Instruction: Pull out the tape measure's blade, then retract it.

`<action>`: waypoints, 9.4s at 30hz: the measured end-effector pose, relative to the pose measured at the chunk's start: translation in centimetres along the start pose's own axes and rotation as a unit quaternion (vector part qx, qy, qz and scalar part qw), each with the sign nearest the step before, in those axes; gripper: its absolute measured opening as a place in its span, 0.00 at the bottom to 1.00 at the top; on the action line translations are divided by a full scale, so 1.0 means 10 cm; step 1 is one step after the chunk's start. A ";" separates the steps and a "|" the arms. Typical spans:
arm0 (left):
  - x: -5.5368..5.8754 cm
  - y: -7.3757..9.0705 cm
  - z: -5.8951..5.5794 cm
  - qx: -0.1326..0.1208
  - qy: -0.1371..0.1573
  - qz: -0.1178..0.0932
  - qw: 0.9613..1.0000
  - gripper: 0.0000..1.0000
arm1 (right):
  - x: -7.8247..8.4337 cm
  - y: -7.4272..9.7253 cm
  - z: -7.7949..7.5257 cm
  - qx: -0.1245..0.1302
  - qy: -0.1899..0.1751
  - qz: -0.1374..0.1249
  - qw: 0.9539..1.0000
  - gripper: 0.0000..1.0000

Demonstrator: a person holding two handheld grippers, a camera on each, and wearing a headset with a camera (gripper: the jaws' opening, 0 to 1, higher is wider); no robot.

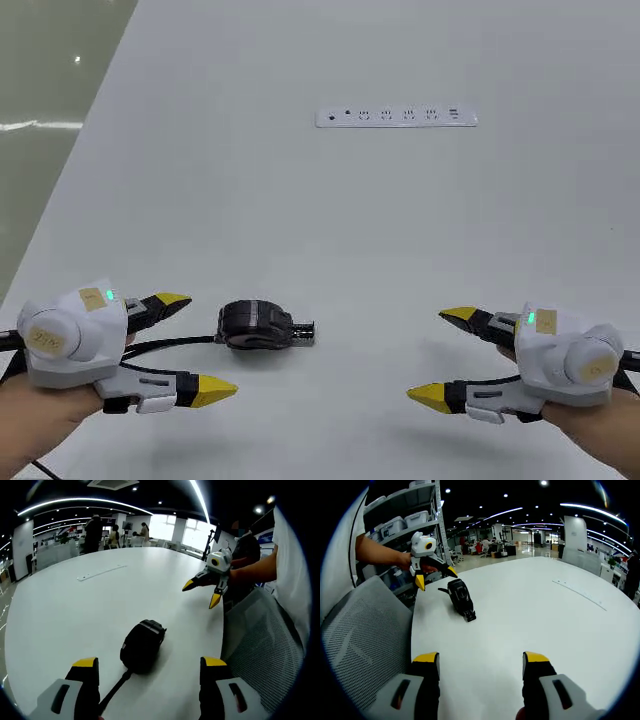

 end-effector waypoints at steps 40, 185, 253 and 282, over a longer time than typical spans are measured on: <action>-0.10 -0.44 0.14 0.037 -0.038 0.015 0.998 0.45 | -0.13 -0.52 -0.09 -0.044 0.003 -0.018 0.999 0.63; -0.12 -0.50 0.15 0.093 -0.187 0.094 0.973 0.28 | -0.27 -1.29 0.11 -0.102 0.138 -0.024 0.985 0.11; -0.12 -0.52 0.13 0.087 -0.195 0.100 0.972 0.28 | 0.60 0.08 -0.47 -0.056 0.112 0.069 0.990 0.12; -0.13 -0.52 0.13 0.086 -0.193 0.100 0.972 0.28 | 0.63 0.17 -0.51 -0.061 0.101 0.069 0.991 0.12</action>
Point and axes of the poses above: the centre of the closed fingertips' face, and the gripper's own axes: y roughly backward along the fingers, z roughly to its left, x roughly out of its underside, the point moved 5 cm from there along y, roughly backward along the fingers, and after that the axes turned 9 degrees about y, right-handed, at the moved point
